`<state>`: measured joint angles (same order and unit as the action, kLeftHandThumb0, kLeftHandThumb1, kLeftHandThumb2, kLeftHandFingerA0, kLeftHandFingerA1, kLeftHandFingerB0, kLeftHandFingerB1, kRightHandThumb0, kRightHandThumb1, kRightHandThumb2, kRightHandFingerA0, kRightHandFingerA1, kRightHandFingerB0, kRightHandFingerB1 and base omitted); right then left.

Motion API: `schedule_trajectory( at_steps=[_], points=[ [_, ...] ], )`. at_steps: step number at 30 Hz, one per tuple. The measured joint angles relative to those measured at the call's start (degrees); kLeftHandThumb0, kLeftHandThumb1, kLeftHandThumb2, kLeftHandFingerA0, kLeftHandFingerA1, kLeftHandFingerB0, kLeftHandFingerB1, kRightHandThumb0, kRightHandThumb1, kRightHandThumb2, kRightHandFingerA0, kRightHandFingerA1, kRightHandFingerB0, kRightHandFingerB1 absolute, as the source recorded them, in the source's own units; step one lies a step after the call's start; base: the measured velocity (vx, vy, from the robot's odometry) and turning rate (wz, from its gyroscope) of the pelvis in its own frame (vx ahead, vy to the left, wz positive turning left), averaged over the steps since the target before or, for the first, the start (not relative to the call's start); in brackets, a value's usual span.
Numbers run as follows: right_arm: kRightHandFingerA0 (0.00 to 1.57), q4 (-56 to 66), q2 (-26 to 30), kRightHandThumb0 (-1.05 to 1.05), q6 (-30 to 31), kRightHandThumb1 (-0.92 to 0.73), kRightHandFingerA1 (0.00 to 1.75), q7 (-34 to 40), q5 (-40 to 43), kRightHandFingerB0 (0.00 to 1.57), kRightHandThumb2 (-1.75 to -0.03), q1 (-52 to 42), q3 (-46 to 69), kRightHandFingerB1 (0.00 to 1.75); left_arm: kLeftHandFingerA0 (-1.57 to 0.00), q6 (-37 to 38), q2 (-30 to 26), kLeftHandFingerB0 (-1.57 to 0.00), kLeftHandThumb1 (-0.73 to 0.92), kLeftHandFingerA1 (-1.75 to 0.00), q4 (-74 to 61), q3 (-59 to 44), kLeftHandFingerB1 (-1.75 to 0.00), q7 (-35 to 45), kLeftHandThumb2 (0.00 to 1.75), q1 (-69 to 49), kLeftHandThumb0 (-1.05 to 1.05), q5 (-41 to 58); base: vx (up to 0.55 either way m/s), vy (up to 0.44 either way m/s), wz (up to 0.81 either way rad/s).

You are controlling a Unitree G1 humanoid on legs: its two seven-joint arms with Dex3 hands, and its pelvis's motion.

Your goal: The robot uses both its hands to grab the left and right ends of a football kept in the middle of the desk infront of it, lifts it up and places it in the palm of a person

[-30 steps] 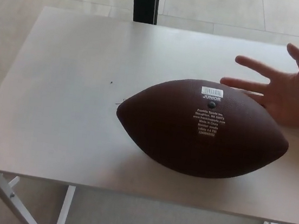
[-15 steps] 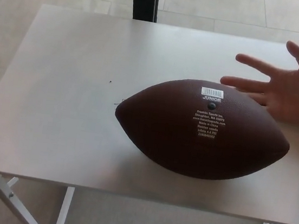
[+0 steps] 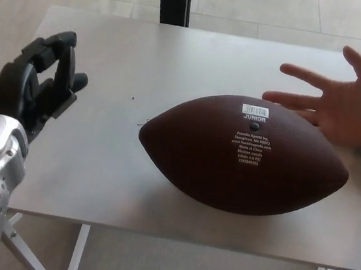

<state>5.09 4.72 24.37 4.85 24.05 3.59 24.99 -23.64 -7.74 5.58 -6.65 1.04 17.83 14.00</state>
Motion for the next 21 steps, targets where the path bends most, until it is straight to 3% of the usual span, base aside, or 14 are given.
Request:
schedule_trajectory(
  at_steps=[8,9,10,11,12,16,17,18,21],
  points=[
    [0.46,-3.2,-0.2,-0.85,-1.6,-0.92,0.4,0.1,-1.6,0.32,-0.72,-1.0,-1.0,0.32,-0.34,1.0,-2.1,-0.25,0.92,-0.54,0.9,1.0,-0.38,0.9,0.81,-1.4,-0.87,-2.0,0.0,0.0,0.0],
    [0.47,-3.7,-0.2,-0.85,-1.9,-0.92,0.4,0.1,-1.9,0.31,-0.73,-1.0,-1.3,0.31,-0.31,1.1,-2.2,-0.19,0.92,-0.54,1.2,0.8,-0.38,0.9,0.8,-1.6,-0.9,-2.2,0.0,0.0,0.0],
    [0.48,-4.2,-0.1,-0.83,-2.3,-0.92,0.4,0.1,-2.3,0.33,-0.73,-1.0,-1.7,0.32,-0.29,1.1,-2.3,-0.16,0.79,-0.59,1.4,0.6,-0.48,0.9,1.17,-2.0,-0.83,-2.3,0.0,0.0,0.0],
    [0.48,-4.6,-0.1,-0.83,-2.7,-0.92,0.4,0.0,-2.7,0.33,-0.73,-1.1,-2.2,0.32,-0.29,1.1,-2.2,-0.16,0.79,-0.59,1.5,0.4,-0.48,1.0,1.17,-2.3,-0.83,-2.3,0.0,0.0,0.0],
    [0.49,-4.9,-0.2,-0.8,-3.0,-0.92,0.41,0.0,-3.1,0.34,-0.74,-1.1,-2.7,0.32,-0.29,1.2,-2.0,-0.19,0.92,-0.54,1.6,0.4,-0.38,1.0,0.8,-2.6,-0.88,-2.4,0.0,0.0,0.0],
    [0.49,-6.5,-0.5,-0.84,-5.0,-0.92,0.42,-0.2,-4.6,0.37,-0.73,-1.0,-5.4,0.33,-0.28,1.3,1.1,-0.22,0.92,-0.53,1.5,0.6,-0.39,0.9,0.79,-4.5,-0.86,-2.4,0.0,0.0,0.0],
    [0.44,-6.8,-0.7,-0.84,-5.5,-0.76,0.55,-0.2,-4.9,0.31,-1.13,-0.9,-6.1,0.47,-0.3,1.4,2.1,-0.2,0.88,-0.55,1.5,0.7,-0.4,0.9,0.88,-5.1,-0.92,-2.4,0.0,0.0,0.0],
    [0.51,-7.0,-0.9,-0.88,-6.0,-0.92,0.43,-0.2,-5.3,0.37,-0.75,-0.8,-6.7,0.33,-0.31,1.4,3.2,-0.2,0.89,-0.55,1.5,0.9,-0.4,0.8,0.89,-5.5,-0.93,-2.4,0.0,0.0,0.0],
    [0.51,-7.8,-1.7,-0.94,-7.9,-0.92,0.47,-0.2,-6.5,0.33,-0.79,-0.5,-9.1,0.33,-0.29,1.6,6.8,-0.18,0.91,-0.54,1.0,1.5,-0.38,0.3,0.83,-6.8,-0.91,-2.4,0.0,0.0,0.0]
  ],
)
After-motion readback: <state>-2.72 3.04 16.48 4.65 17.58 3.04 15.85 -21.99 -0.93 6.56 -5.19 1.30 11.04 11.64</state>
